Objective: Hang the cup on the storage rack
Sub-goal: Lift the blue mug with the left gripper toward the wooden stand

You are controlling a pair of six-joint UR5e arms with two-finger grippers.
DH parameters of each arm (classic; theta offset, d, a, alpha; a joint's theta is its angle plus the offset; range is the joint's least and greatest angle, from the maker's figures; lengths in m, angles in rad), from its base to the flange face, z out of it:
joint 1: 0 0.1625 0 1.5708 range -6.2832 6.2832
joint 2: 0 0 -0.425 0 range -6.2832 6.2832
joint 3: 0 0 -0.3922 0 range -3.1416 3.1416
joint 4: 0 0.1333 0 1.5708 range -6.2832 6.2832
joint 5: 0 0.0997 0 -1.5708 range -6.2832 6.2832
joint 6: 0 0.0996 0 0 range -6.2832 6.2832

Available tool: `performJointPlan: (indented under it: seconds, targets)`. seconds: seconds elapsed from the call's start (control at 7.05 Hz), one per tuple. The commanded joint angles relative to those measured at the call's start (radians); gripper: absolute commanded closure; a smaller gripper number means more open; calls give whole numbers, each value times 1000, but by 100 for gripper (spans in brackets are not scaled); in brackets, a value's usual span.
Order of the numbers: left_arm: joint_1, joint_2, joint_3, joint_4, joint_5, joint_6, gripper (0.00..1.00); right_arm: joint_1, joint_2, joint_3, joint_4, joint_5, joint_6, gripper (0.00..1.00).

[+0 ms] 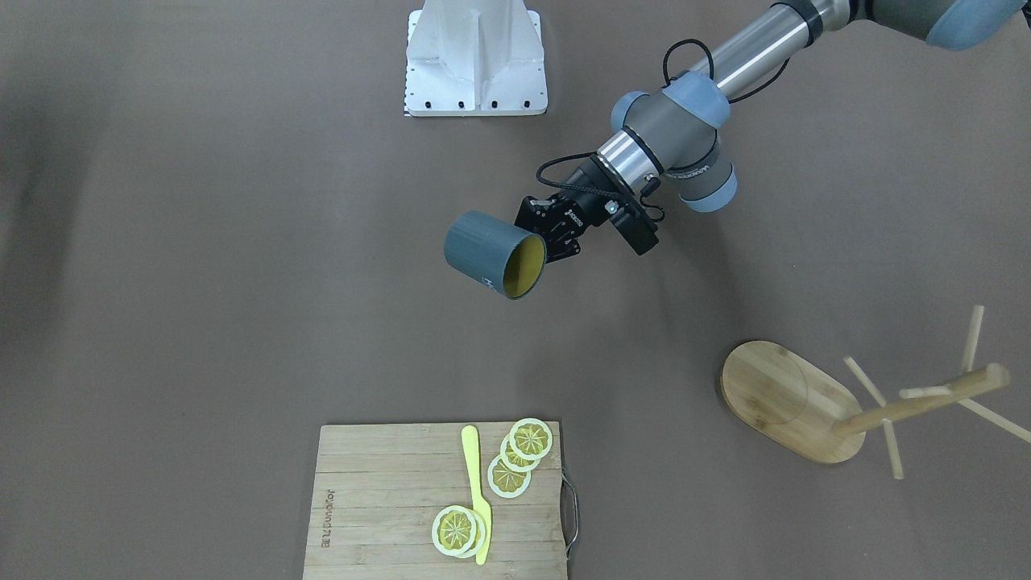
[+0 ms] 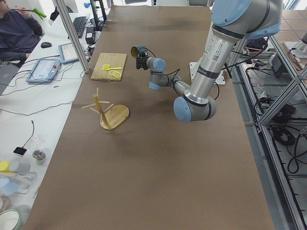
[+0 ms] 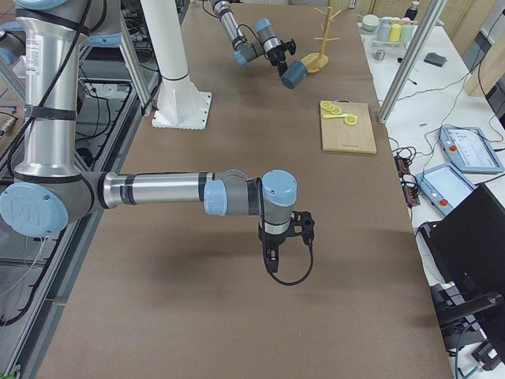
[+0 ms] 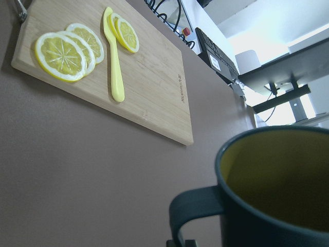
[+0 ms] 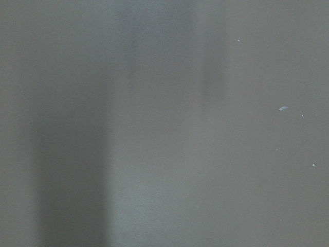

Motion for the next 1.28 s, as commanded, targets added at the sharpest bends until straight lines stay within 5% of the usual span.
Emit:
performJointPlan:
  seconds: [0.0,1.13]
  targets:
    - [-17,0,0,-74,111,-273,100,1,0,0,0,1,0,0]
    - [-269,52,37,-109,158,-1028,100,1,-3,5,2,-1,0,0]
